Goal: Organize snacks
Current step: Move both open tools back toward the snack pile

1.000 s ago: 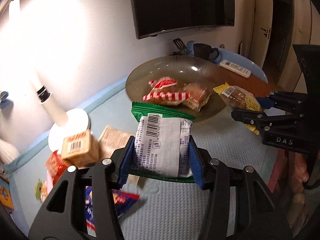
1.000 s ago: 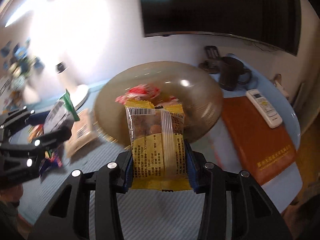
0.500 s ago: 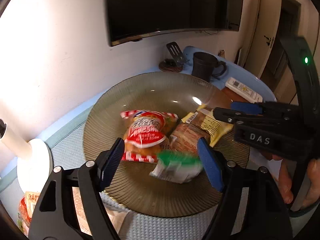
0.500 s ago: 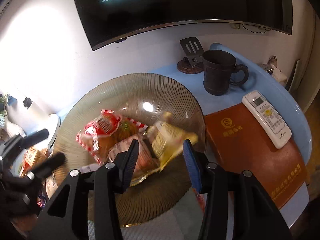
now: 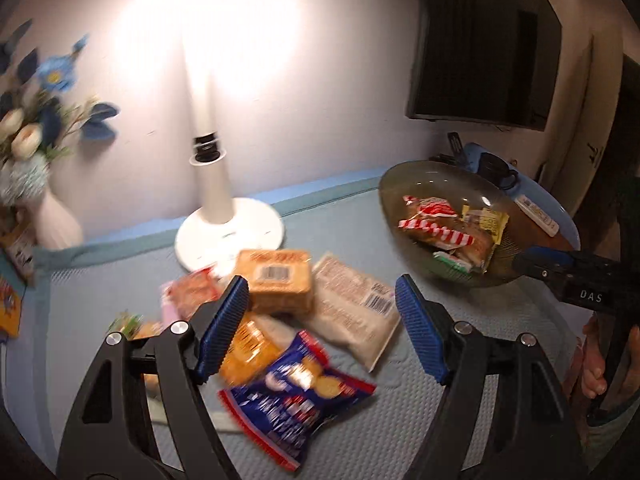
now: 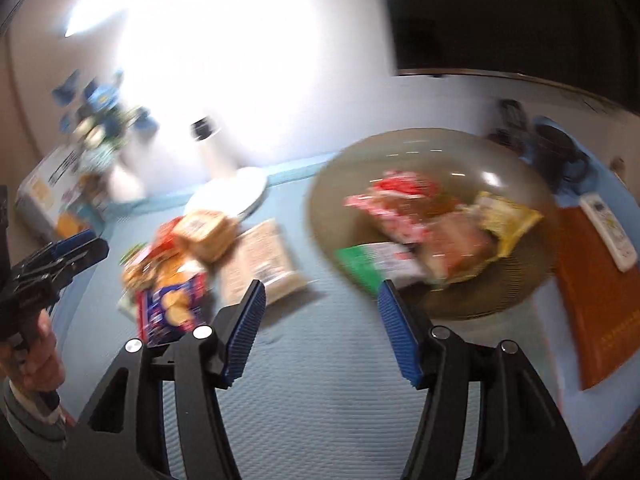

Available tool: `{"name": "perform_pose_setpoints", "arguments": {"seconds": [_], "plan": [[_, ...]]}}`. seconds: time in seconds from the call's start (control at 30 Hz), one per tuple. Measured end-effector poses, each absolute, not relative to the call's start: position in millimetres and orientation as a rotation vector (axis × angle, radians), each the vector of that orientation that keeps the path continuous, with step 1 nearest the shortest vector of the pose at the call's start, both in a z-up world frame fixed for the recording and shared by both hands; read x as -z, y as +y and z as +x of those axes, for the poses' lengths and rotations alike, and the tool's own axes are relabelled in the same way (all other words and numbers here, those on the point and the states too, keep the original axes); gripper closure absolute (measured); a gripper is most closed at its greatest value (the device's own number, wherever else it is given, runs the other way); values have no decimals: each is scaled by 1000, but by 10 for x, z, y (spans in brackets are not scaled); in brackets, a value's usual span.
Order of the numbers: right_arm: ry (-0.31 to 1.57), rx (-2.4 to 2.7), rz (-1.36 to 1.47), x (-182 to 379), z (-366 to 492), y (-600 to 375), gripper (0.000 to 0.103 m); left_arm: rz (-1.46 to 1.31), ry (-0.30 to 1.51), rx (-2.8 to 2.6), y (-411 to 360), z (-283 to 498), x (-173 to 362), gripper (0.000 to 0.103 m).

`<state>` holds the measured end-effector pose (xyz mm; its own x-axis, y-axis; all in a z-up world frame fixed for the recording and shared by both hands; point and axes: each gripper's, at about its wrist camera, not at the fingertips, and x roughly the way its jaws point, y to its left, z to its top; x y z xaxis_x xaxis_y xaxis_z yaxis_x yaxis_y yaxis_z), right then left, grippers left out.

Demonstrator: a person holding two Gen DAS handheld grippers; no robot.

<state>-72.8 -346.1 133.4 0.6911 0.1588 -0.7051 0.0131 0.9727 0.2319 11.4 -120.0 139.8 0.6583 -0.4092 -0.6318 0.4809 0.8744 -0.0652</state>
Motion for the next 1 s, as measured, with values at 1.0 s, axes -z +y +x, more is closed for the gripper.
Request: {"name": "perform_pose_setpoints", "arguments": {"seconds": [1.0], "plan": [[871, -289, 124, -628, -620, -2281, 21, -118, 942, 160, 592, 69, -165, 31]]}}
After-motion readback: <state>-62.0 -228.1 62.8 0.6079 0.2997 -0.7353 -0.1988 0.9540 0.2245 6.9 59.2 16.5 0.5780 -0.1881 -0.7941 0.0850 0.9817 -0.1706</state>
